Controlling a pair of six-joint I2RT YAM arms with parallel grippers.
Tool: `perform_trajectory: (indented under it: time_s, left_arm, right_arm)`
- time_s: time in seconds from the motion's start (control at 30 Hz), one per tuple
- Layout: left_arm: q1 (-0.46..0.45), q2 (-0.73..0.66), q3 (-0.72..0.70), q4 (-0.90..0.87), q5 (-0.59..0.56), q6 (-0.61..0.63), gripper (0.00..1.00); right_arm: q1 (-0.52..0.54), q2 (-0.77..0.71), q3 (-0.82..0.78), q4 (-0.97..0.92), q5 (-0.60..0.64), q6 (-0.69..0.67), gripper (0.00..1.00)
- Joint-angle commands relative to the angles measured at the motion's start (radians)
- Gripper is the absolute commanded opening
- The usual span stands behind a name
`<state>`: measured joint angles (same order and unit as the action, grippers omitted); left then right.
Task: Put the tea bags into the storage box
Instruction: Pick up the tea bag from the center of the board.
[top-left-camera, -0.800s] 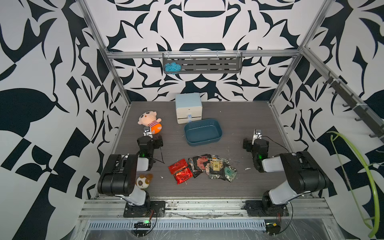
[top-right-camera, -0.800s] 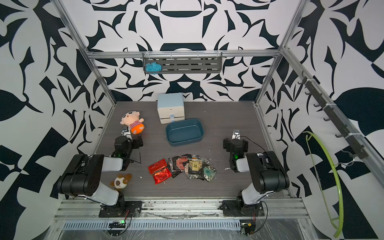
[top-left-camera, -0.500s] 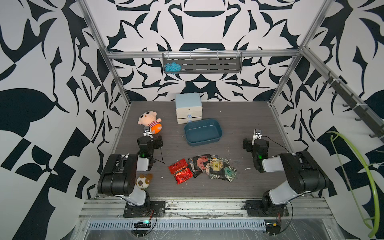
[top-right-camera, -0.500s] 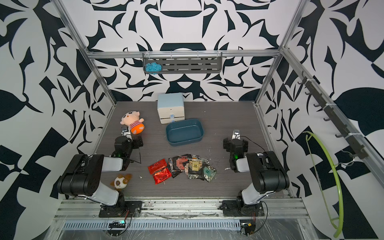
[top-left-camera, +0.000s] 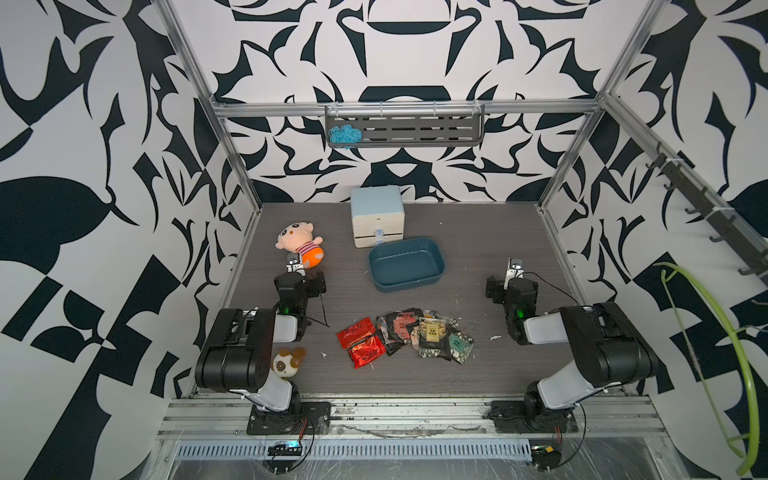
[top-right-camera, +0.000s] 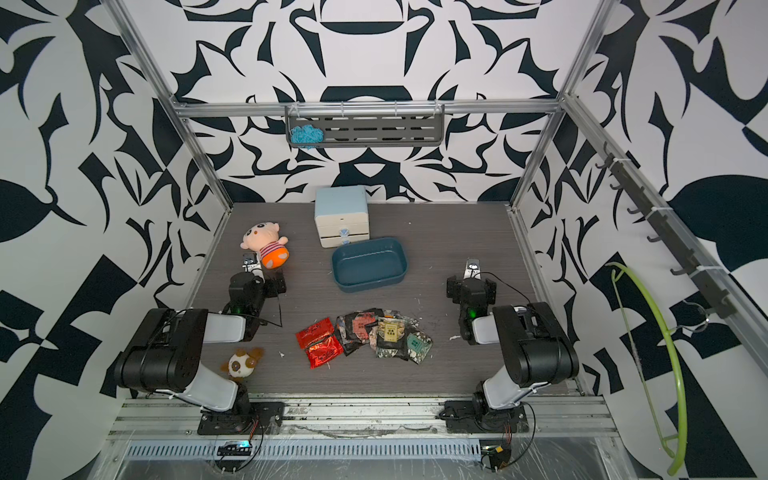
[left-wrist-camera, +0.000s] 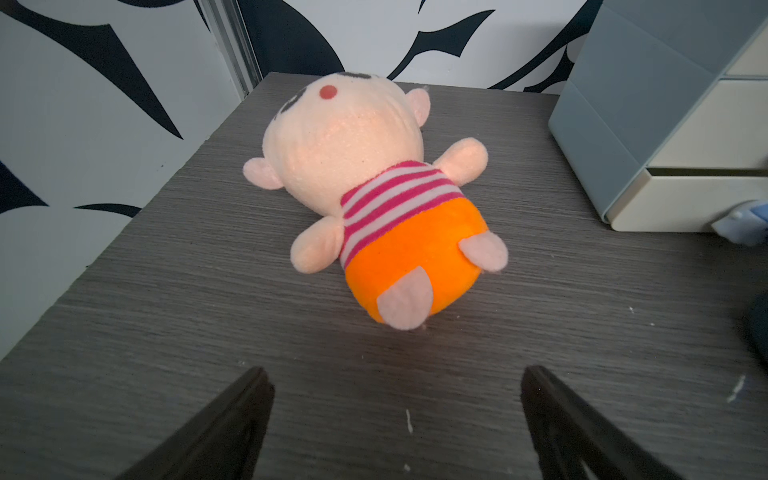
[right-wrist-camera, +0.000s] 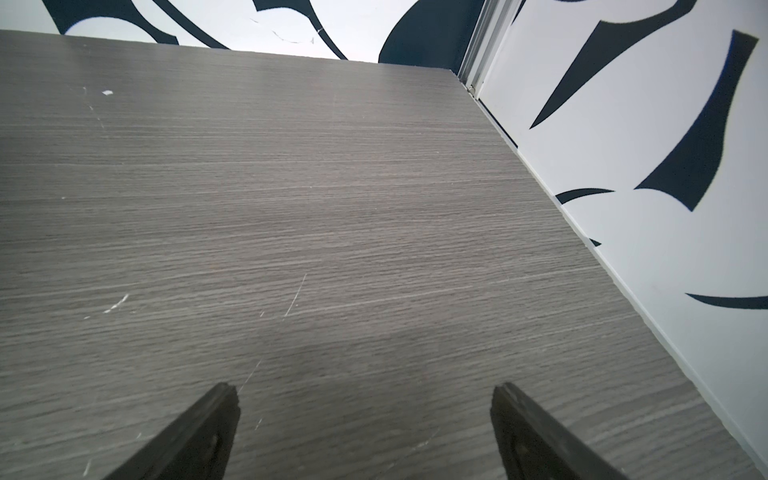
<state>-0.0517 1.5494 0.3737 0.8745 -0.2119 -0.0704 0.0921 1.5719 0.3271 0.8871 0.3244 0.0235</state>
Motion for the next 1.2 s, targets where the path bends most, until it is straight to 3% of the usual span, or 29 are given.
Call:
perform_trajectory:
  time_s: [0.0,0.13,0.23,0.33,0.47,0.6,0.73,0.83,1.0,1.17]
  left_arm:
    - [0.004,-0.007,-0.004,0.021,0.011,0.007,1.00]
    - [0.003,-0.025,-0.005,0.032,-0.009,0.010,1.00]
    - [-0.009,-0.188,0.030,-0.211,-0.064,-0.023,1.00]
    - [-0.010,-0.406,0.093,-0.488,-0.129,-0.138,1.00]
    - [-0.008,-0.640,0.167,-0.812,-0.110,-0.363,1.00]
    - [-0.007,-0.808,0.160,-1.023,-0.196,-0.654,1.00]
    - [-0.006,-0.958,0.095,-1.013,0.026,-0.723,1.00]
    - [-0.006,-1.058,0.088,-1.107,0.113,-0.773,1.00]
    - [-0.007,-1.182,0.112,-1.274,0.284,-0.810,0.93]
    - [-0.008,-1.172,0.164,-1.333,0.533,-0.827,0.86]
  right_arm:
    - [-0.005,-0.024,0.016,0.032,0.006,0.010,1.00]
    - [0.012,-0.170,0.052,-0.159,0.032,0.011,0.99]
    - [0.011,-0.319,0.123,-0.442,0.075,0.077,1.00]
    - [0.011,-0.434,0.106,-0.533,0.086,0.229,1.00]
    - [0.005,-0.613,0.113,-0.809,0.120,0.455,1.00]
    - [0.000,-0.771,0.090,-0.919,0.042,0.504,1.00]
    - [-0.001,-0.898,0.105,-1.055,0.009,0.604,1.00]
    - [0.000,-0.971,0.118,-1.110,-0.066,0.612,0.96]
    - [-0.002,-0.999,0.244,-1.289,-0.327,0.544,0.98]
    - [-0.001,-0.910,0.432,-1.487,-0.568,0.475,0.99]
